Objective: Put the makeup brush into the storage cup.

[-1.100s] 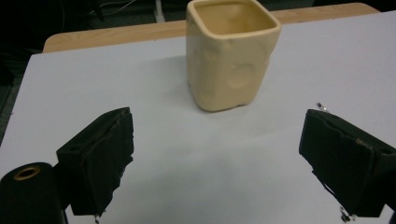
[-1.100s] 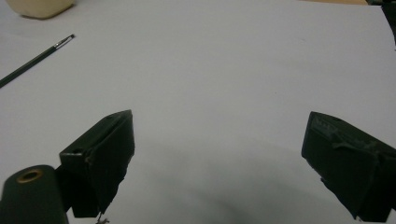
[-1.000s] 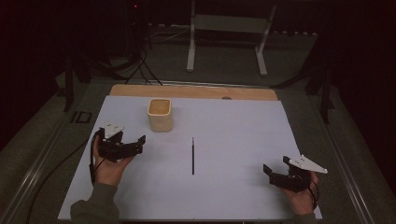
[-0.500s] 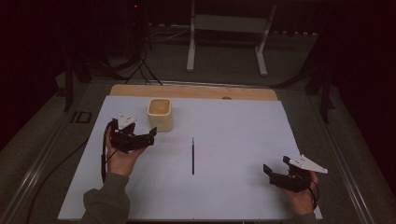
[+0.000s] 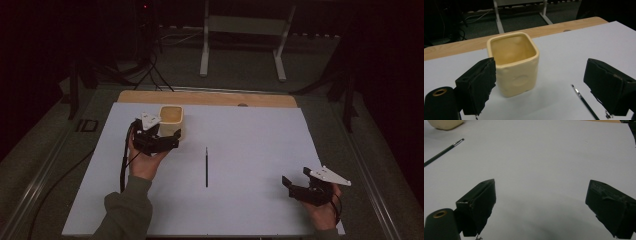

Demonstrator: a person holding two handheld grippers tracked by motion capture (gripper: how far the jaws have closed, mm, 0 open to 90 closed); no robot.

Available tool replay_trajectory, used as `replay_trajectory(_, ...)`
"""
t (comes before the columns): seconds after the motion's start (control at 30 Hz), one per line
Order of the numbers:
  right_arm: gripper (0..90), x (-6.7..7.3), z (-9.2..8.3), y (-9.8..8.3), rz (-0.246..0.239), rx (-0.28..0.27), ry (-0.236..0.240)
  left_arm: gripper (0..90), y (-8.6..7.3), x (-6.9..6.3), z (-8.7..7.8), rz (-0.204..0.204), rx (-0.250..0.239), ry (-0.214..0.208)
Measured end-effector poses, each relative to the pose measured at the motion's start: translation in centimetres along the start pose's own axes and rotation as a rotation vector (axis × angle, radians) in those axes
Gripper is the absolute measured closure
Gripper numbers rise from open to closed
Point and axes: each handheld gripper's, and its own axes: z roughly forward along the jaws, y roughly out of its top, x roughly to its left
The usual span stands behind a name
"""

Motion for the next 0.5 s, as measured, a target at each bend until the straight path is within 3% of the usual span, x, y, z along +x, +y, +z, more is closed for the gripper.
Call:
replay_trajectory(0.33, 9.3, 0.0, 0.0, 0.0, 0.001, 0.0, 0.002, 11.8, 1.3, -1.7, 1.6, 0.05, 0.058, -0.018)
replay_trajectory(0.5, 9.3, 0.0, 0.0, 0.0, 0.001, 0.0, 0.005, 11.8, 1.8, -2.5, 2.5, 0.083, 0.115, -0.022)
